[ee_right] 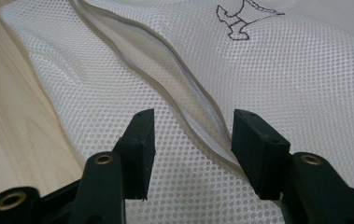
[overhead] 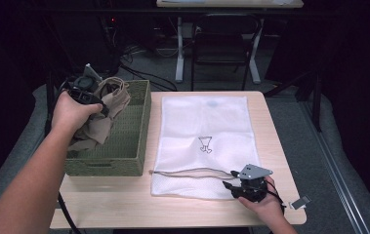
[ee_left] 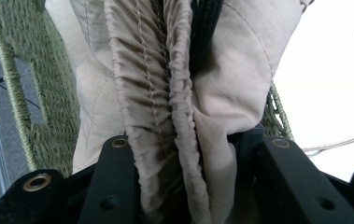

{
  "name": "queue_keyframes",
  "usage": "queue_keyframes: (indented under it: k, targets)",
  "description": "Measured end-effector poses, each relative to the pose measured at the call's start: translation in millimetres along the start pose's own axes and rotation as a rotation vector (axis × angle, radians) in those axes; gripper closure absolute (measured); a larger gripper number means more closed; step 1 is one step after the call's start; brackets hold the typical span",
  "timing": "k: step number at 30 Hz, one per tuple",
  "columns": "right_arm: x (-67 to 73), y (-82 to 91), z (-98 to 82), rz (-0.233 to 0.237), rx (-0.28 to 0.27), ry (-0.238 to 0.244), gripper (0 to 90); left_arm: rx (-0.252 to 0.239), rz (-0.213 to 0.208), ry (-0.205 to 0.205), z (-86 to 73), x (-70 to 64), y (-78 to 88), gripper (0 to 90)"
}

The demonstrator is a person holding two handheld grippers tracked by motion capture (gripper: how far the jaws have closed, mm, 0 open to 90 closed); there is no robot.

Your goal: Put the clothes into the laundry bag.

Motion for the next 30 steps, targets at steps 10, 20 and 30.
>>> queue_keyframes:
  k: [10,20,30]
  targets:
    - [1.2,0.1,0.3,0.005,0.001,0.003,49.7,0.003,-0.016,-0.063,-1.3,-16.5,0.3,62.9]
    - [1.7,0.3,0.6,0.01,-0.002,0.001,49.7,0.009,-0.036,-0.113,-1.6,-34.4,0.1,62.9]
    - [2.3,0.2,0.5,0.014,0.005,0.012,49.6,0.009,-0.054,-0.162,-2.2,-51.3,-2.7,63.0]
Point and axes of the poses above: each handheld gripper's, and its own axes: y roughly backward along the jaws, z roughly out of its top, x roughly to its left, the point moved 4 cm from there along -y, roughly forward along the jaws, and after that the axes turned 7 degrees about y, right-handed, at the moved point
